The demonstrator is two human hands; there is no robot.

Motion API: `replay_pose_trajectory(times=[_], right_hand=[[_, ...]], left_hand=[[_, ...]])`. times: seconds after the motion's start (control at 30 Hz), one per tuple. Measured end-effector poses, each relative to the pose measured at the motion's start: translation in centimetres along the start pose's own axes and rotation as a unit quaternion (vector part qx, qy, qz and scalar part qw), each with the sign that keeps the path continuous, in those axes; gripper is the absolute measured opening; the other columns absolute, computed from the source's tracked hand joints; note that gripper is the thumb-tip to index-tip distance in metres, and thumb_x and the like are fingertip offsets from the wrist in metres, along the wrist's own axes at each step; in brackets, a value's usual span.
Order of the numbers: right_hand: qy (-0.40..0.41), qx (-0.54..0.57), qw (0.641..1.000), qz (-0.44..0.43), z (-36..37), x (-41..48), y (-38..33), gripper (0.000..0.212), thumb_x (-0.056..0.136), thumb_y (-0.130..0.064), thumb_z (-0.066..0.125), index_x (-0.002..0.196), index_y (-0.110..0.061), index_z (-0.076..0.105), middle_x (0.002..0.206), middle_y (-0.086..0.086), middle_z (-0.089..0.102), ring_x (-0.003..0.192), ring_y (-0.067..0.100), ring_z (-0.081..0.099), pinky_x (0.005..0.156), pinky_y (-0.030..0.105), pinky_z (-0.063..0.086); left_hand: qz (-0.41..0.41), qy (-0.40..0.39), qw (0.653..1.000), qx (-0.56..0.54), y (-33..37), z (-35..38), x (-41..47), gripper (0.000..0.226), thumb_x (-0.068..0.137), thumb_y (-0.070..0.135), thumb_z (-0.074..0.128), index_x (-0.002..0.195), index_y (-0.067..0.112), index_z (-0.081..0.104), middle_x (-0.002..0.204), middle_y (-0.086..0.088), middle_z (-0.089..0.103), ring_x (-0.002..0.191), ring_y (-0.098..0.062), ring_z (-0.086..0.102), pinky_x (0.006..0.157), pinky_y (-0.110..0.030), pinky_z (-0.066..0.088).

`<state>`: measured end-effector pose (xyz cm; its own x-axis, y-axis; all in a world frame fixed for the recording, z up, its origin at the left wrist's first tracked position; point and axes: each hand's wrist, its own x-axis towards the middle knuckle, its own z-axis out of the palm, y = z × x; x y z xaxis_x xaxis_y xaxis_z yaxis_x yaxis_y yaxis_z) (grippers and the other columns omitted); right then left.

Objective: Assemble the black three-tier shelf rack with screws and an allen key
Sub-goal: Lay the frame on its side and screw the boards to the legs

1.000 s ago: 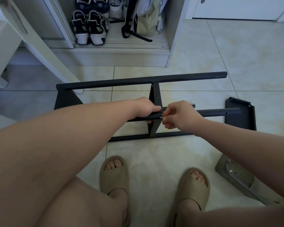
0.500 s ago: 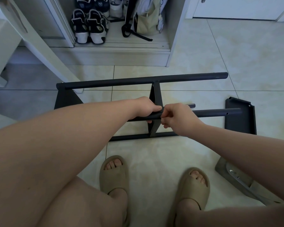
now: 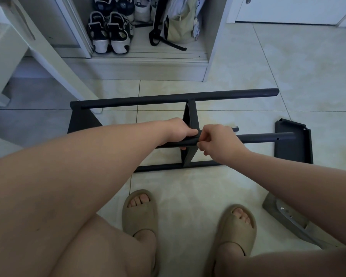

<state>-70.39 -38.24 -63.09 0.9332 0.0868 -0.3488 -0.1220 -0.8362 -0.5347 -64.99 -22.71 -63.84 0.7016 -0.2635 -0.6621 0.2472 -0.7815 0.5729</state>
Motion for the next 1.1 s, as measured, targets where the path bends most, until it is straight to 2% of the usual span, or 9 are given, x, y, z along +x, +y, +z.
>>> replay_pose_trajectory(times=[0.07, 0.2, 0.3, 0.4, 0.47, 0.63, 0.83, 0.97, 1.1], right_hand=[[0.004, -0.027, 1.0, 0.002, -0.1, 0.1, -0.1, 0.021, 0.094, -0.021, 0.067, 0.077, -0.022, 0.054, 0.086, 0.006, 0.069, 0.082, 0.027, 0.067, 0.071, 0.04, 0.057], [0.017, -0.086, 0.996, 0.011, -0.3, -0.1, -0.1, 0.025, 0.094, -0.034, 0.067, 0.079, -0.024, 0.05, 0.077, 0.001, 0.059, 0.07, 0.026, 0.058, 0.062, 0.034, 0.047], [-0.011, -0.105, 0.994, -0.005, -0.7, -0.6, -0.3, 0.025, 0.095, -0.039, 0.065, 0.082, -0.022, 0.052, 0.081, 0.002, 0.06, 0.08, 0.028, 0.06, 0.065, 0.036, 0.047], [-0.041, -0.102, 0.993, -0.035, -1.9, -1.6, 0.0, 0.023, 0.098, -0.042, 0.063, 0.099, -0.019, 0.062, 0.097, 0.003, 0.069, 0.093, 0.026, 0.063, 0.082, 0.041, 0.054], [-0.046, -0.084, 0.994, -0.055, -3.0, -2.8, 0.8, 0.025, 0.099, -0.039, 0.062, 0.113, -0.017, 0.063, 0.104, -0.002, 0.069, 0.1, 0.024, 0.063, 0.091, 0.042, 0.052], [-0.028, -0.153, 0.985, -0.069, -5.7, -6.4, 4.4, 0.049, 0.102, -0.041, 0.054, 0.148, -0.027, 0.044, 0.147, -0.004, 0.05, 0.136, 0.022, 0.043, 0.109, 0.042, 0.04], [-0.024, -0.241, 0.97, -0.006, -7.7, -11.1, 11.6, 0.07, 0.103, -0.053, 0.045, 0.161, -0.036, 0.012, 0.17, -0.006, 0.009, 0.157, 0.022, 0.004, 0.122, 0.048, 0.017], [-0.041, -0.225, 0.972, 0.06, -8.6, -13.8, 16.9, 0.068, 0.102, -0.05, 0.05, 0.16, -0.039, 0.017, 0.169, -0.009, 0.015, 0.156, 0.021, 0.01, 0.122, 0.049, 0.023], [-0.054, -0.186, 0.975, 0.109, -8.9, -15.1, 22.4, 0.061, 0.101, -0.041, 0.054, 0.158, -0.035, 0.031, 0.165, -0.007, 0.029, 0.15, 0.023, 0.027, 0.118, 0.042, 0.031]], left_hand=[[-0.002, -0.003, 1.0, 0.004, 0.1, -0.1, -0.1, 0.043, 0.101, 0.045, 0.048, 0.107, 0.012, 0.075, 0.082, -0.003, 0.075, 0.082, -0.016, 0.059, 0.081, -0.031, 0.043], [0.009, 0.007, 1.0, -0.014, 0.1, 0.0, -0.5, 0.04, 0.102, 0.035, 0.048, 0.108, 0.004, 0.072, 0.093, -0.01, 0.077, 0.089, -0.022, 0.065, 0.094, -0.037, 0.047], [0.015, 0.047, 0.999, 0.01, 0.4, 0.1, -0.7, 0.031, 0.102, 0.032, 0.049, 0.099, 0.007, 0.066, 0.097, -0.012, 0.066, 0.089, -0.027, 0.057, 0.09, -0.037, 0.047], [0.013, 0.092, 0.991, 0.092, 0.7, 0.5, -1.5, 0.028, 0.103, 0.031, 0.046, 0.109, 0.011, 0.064, 0.106, -0.009, 0.062, 0.099, -0.03, 0.057, 0.084, -0.033, 0.044], [0.008, 0.137, 0.98, 0.142, 1.1, 0.8, -2.5, 0.032, 0.103, 0.034, 0.043, 0.126, 0.016, 0.057, 0.125, -0.007, 0.061, 0.116, -0.03, 0.056, 0.095, -0.036, 0.043], [0.099, 0.219, 0.941, 0.239, 3.7, 1.6, -4.8, 0.036, 0.101, 0.035, 0.041, 0.133, 0.023, 0.053, 0.138, -0.003, 0.053, 0.123, -0.029, 0.05, 0.1, -0.045, 0.043], [0.227, 0.131, 0.928, 0.265, 8.9, 7.2, -6.6, 0.023, 0.1, 0.037, 0.046, 0.113, 0.027, 0.062, 0.119, 0.004, 0.063, 0.109, -0.022, 0.058, 0.091, -0.042, 0.05], [0.242, 0.061, 0.924, 0.291, 12.0, 12.1, -5.7, 0.018, 0.098, 0.037, 0.048, 0.103, 0.029, 0.063, 0.112, 0.003, 0.066, 0.101, -0.022, 0.06, 0.088, -0.04, 0.052], [0.24, -0.007, 0.905, 0.352, 13.9, 16.8, -2.6, 0.022, 0.099, 0.036, 0.05, 0.111, 0.026, 0.064, 0.118, 0.001, 0.065, 0.107, -0.023, 0.059, 0.089, -0.037, 0.05]])
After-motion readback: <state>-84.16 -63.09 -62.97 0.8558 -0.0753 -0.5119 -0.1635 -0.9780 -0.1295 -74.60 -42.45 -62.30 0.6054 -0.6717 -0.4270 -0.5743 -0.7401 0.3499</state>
